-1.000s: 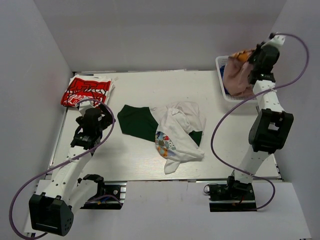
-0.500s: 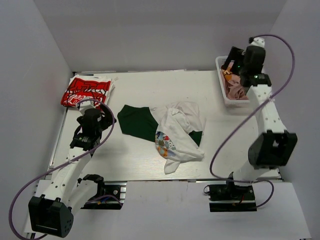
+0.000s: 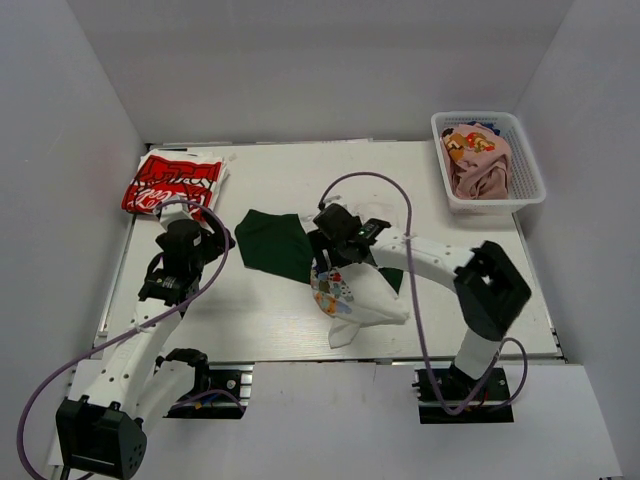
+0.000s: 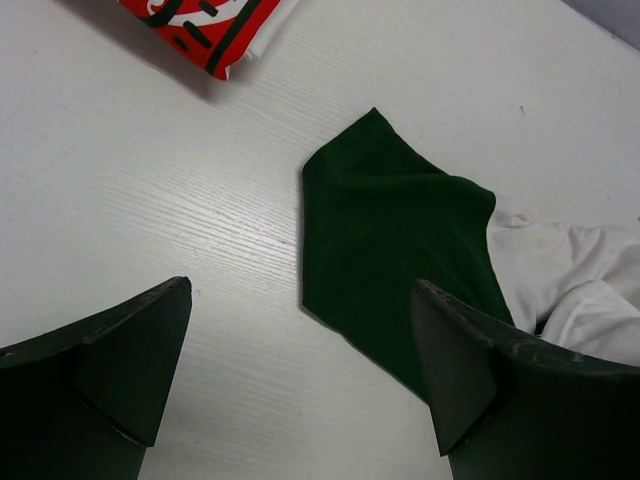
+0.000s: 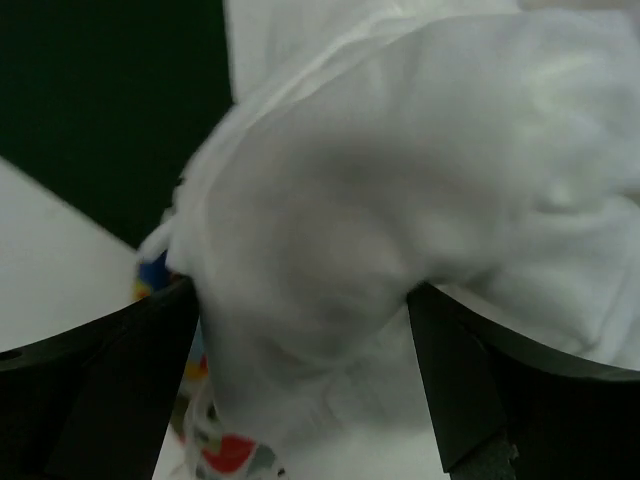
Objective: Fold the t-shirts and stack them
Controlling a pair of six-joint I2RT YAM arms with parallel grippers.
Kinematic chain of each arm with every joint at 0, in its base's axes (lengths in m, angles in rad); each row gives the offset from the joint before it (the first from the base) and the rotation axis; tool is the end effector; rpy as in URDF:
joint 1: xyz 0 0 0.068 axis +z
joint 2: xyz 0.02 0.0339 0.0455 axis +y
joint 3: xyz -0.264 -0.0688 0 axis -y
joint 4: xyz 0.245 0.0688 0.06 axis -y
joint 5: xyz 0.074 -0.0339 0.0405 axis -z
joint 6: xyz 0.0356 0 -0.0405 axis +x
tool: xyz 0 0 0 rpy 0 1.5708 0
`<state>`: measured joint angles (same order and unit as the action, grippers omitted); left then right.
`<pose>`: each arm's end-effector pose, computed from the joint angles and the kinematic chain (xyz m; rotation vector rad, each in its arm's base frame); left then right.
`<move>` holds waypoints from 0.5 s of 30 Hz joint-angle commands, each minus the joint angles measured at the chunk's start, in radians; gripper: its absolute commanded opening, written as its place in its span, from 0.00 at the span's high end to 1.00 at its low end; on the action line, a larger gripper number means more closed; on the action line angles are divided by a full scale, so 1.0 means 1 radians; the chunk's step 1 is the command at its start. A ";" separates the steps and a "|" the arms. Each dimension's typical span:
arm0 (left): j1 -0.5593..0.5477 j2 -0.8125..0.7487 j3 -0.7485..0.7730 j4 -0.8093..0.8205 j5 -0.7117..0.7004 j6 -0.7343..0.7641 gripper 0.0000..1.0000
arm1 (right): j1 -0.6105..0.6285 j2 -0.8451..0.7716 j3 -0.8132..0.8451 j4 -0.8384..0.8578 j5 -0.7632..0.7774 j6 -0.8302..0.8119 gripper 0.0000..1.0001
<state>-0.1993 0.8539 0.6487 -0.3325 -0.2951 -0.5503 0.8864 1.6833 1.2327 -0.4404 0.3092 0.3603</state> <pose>0.1897 -0.0278 0.2660 -0.5357 2.0162 -0.1447 0.2386 0.2753 0.2392 -0.4985 2.3620 0.1926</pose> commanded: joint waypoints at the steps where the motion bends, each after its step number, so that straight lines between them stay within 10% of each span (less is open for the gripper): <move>1: 0.005 -0.016 0.002 -0.023 0.002 -0.011 0.00 | -0.015 0.084 0.046 -0.091 0.152 0.109 0.11; 6: 0.005 -0.035 0.002 -0.023 0.002 -0.011 0.00 | -0.007 0.113 0.157 -0.158 0.313 0.151 0.94; 15: 0.005 -0.035 -0.007 -0.013 -0.007 -0.011 0.00 | -0.072 -0.325 0.137 0.239 0.386 -0.078 1.00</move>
<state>-0.1993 0.8402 0.6476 -0.3477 -0.2958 -0.5579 0.8532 1.5139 1.3109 -0.4435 0.5774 0.3878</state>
